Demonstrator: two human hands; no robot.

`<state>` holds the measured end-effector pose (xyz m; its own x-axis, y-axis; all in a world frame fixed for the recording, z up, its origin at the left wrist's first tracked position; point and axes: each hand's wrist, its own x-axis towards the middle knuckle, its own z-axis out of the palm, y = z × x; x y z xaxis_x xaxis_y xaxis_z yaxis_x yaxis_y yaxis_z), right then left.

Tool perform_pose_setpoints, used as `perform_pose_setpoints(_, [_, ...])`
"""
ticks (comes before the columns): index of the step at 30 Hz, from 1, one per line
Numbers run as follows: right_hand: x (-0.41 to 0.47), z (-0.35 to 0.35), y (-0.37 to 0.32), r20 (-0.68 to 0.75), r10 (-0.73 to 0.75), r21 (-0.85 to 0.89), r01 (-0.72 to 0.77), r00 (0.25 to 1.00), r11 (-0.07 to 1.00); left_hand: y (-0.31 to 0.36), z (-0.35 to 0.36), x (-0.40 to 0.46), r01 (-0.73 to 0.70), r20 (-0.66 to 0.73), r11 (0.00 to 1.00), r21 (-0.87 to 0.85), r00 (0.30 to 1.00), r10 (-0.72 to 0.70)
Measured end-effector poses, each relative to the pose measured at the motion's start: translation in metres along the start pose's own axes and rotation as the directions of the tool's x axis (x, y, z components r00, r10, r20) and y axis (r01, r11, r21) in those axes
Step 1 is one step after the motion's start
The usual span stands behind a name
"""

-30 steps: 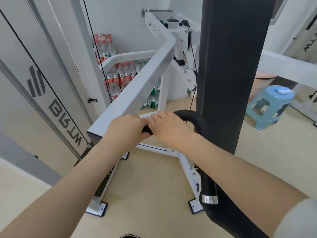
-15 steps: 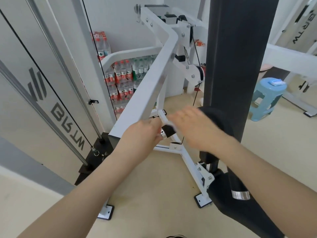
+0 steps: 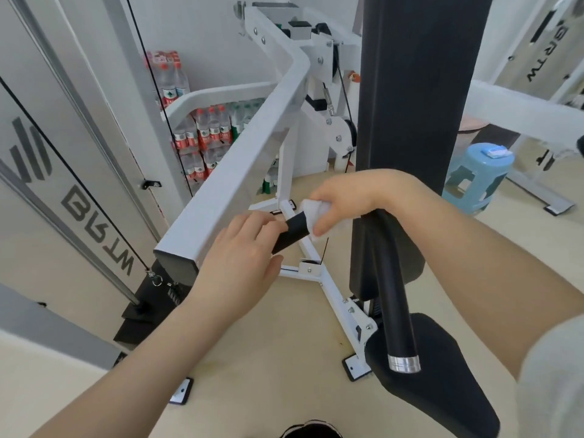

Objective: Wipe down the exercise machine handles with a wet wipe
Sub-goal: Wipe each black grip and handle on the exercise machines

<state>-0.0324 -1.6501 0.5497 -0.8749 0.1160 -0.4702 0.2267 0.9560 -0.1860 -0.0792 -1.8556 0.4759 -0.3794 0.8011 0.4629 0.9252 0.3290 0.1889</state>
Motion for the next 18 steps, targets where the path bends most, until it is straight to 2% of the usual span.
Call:
perform_pose_setpoints(2, [-0.008, -0.002, 0.026, 0.065, 0.062, 0.176, -0.072, 0.996, 0.982, 0.012, 0.007, 0.002, -0.031, -0.039, 0.998, -0.046, 0.999, 0.029])
perform_pose_setpoints(4, [-0.016, 0.009, 0.049, 0.108, 0.039, 0.503, -0.088, 0.993, 0.860, 0.032, 0.015, 0.005, -0.026, -0.063, 0.990, -0.137, 0.998, 0.018])
perform_pose_setpoints(6, [-0.020, 0.024, 0.060, 0.056, 0.003, 0.745, -0.043, 0.998, 0.665, 0.055, 0.024, 0.006, 0.020, -0.024, 0.969, -0.245, 0.999, -0.026])
perform_pose_setpoints(9, [-0.024, 0.043, 0.067, 0.020, -0.002, 0.929, -0.018, 1.000, 0.370, 0.088, 0.037, 0.003, 0.130, 0.050, 0.935, -0.331, 0.992, -0.120])
perform_pose_setpoints(11, [-0.032, 0.058, 0.069, 0.026, -0.067, 0.991, -0.017, 0.997, 0.134, 0.105, 0.042, -0.001, 0.212, 0.087, 0.903, -0.375, 0.977, -0.193])
perform_pose_setpoints(13, [-0.040, 0.078, 0.068, -0.020, -0.114, 0.999, 0.016, 0.993, -0.035, 0.120, 0.046, -0.007, 0.285, 0.095, 0.859, -0.426, 0.958, -0.271])
perform_pose_setpoints(14, [-0.044, 0.088, 0.065, -0.039, -0.100, 0.996, 0.030, 0.994, -0.087, 0.127, 0.048, -0.010, 0.312, 0.090, 0.843, -0.438, 0.948, -0.305])
perform_pose_setpoints(16, [-0.052, 0.103, 0.059, -0.087, -0.041, 0.990, 0.082, 0.995, -0.118, 0.141, 0.048, -0.017, 0.360, 0.064, 0.824, -0.438, 0.927, -0.370])
perform_pose_setpoints(18, [-0.063, 0.118, 0.054, -0.134, -0.048, 0.990, 0.131, 0.990, -0.061, 0.154, 0.048, -0.024, 0.405, 0.035, 0.803, -0.436, 0.900, -0.435])
